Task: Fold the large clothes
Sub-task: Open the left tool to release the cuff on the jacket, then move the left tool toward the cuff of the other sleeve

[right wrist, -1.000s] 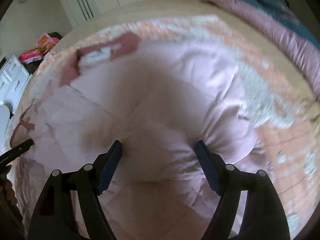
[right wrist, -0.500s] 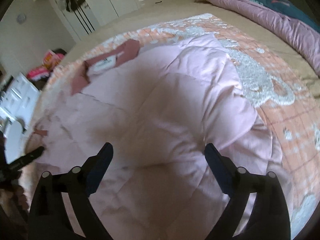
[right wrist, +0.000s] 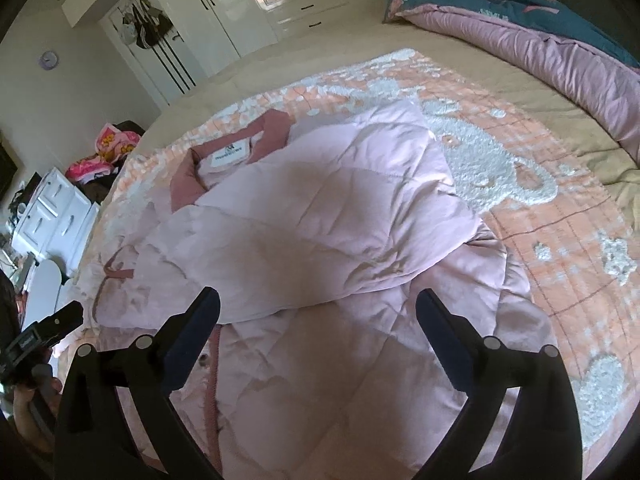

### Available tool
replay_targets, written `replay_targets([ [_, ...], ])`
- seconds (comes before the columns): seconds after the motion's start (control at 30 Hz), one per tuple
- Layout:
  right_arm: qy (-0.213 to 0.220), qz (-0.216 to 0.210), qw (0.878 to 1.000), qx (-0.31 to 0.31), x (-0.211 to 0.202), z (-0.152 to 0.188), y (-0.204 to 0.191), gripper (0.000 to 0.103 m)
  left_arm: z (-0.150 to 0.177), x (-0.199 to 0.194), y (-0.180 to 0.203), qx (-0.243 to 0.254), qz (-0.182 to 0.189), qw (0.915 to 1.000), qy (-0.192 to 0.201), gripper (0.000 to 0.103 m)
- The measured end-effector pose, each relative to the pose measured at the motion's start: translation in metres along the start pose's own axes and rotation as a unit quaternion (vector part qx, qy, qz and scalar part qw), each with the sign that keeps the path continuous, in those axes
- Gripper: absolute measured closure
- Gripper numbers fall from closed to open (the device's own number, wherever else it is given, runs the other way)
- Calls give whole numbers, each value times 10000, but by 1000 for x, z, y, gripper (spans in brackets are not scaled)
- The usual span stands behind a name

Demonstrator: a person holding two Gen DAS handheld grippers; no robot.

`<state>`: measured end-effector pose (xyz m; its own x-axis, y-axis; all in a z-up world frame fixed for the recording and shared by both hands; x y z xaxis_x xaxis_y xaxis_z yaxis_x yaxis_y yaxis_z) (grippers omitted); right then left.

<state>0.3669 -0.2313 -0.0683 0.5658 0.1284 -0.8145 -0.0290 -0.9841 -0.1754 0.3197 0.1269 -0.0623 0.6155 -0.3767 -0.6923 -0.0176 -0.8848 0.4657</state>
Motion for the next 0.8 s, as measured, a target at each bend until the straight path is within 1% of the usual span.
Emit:
replay_targets([
  [0.1,69,-28,10000,-18,-10,0,-4,5,-1,-14,0,-10,-34,9999,119,9],
  [0.23,200,-15,9997,-125,-23,0,-12,4,-1,-32,-7,-141,-23,9994,312,9],
  [0.37,295,-3,9993,-222,-33,-3,-21,4,-1,-47,-14,-176,-151,9987,448,9],
  [0.47,354,-36,9990,-288,-40,-3,-31,4,1,-58,-25,-228,-359,9976,549,9],
  [0.6,427,-114,9982,-401,-50,-2,-46,4,5,-73,-43,-486,-374,9958,681,9],
  [0.8,496,-248,9967,-594,-61,2,-76,4,9,-94,-68,-664,-601,9925,828,9],
])
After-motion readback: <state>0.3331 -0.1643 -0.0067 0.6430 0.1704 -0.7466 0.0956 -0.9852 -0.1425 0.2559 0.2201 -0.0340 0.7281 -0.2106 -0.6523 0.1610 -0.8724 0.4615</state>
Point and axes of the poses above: each gripper's, at about its wrist camera, not at the fingertips, and x roughly the way its jaws point, y to its right, z to its underside, the point moved 5 cm from there along x, roughly the way its jaws point, and after that the axes turned 13 degrees about z, right-handed, at the moved point
